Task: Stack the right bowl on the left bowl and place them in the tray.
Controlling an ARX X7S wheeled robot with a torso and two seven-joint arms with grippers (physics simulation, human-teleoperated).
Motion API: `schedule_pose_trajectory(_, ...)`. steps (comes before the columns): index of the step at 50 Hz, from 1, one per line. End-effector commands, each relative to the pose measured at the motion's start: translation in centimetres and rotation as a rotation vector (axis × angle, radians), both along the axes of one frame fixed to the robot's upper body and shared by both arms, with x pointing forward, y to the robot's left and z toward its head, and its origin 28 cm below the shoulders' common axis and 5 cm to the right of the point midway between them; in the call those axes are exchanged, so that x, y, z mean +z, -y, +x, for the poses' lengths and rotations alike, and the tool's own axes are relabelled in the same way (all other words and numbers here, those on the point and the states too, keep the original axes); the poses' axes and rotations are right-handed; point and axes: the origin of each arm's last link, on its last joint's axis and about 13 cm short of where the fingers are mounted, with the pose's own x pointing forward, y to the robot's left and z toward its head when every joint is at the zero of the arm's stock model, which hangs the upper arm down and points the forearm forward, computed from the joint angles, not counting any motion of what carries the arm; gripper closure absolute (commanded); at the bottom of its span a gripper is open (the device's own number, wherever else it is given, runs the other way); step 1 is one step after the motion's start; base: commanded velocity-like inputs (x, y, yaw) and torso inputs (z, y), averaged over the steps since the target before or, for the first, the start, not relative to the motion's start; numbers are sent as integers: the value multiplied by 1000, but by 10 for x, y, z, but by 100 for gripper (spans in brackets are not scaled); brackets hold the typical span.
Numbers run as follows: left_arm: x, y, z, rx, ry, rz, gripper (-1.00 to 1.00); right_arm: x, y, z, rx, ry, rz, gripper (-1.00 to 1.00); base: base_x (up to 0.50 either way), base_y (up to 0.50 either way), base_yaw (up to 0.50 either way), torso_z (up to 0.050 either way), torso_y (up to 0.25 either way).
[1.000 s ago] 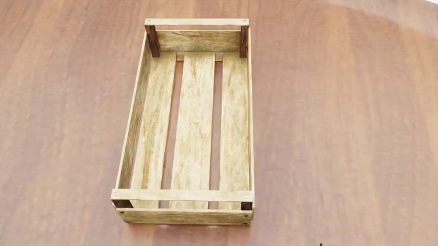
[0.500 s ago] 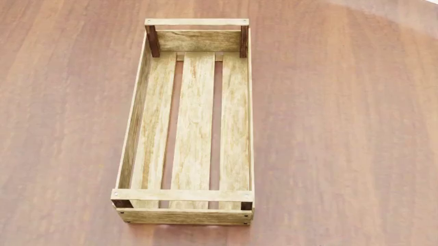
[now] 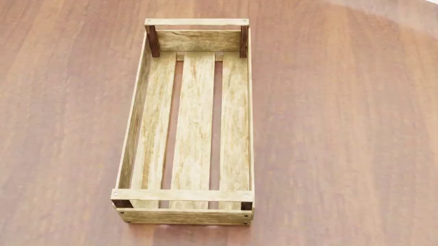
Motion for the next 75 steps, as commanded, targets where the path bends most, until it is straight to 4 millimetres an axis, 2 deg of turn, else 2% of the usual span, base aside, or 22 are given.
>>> schedule_pose_trajectory(1, -8, 4, 2, -24, 12, -15, -100, 0, -2, 2, 4, 7, -19, -100, 0, 0, 0, 0, 0)
schedule_pose_trajectory(8, -14, 7, 6, -44, -8, -12, -100, -2, -2, 2, 4, 3, -22, -100, 0, 0, 0, 0, 0)
schedule_pose_trajectory(20, -11, 10, 9, -71, -1, 14, -100, -2, -1, 1, 3, 2, -22, -100, 0, 0, 0, 0, 0)
schedule_pose_trajectory(50, -21, 6, 10, -56, -10, 9, -100, -3, -2, 1, 4, -1, -31, -100, 0, 0, 0, 0, 0)
schedule_pose_trajectory(70, -27, 10, 16, -84, -48, 24, -100, -3, -2, 1, 1, -2, -34, -100, 0, 0, 0, 0, 0)
schedule_pose_trajectory(71, -28, 10, 16, -84, -49, 23, 100, -3, -2, 1, 1, -2, -34, -100, 0, 0, 0, 0, 0)
schedule_pose_trajectory(75, -28, 11, 16, -86, -56, 33, 100, -3, -3, 2, 4, -2, -37, -100, 0, 0, 0, 0, 0)
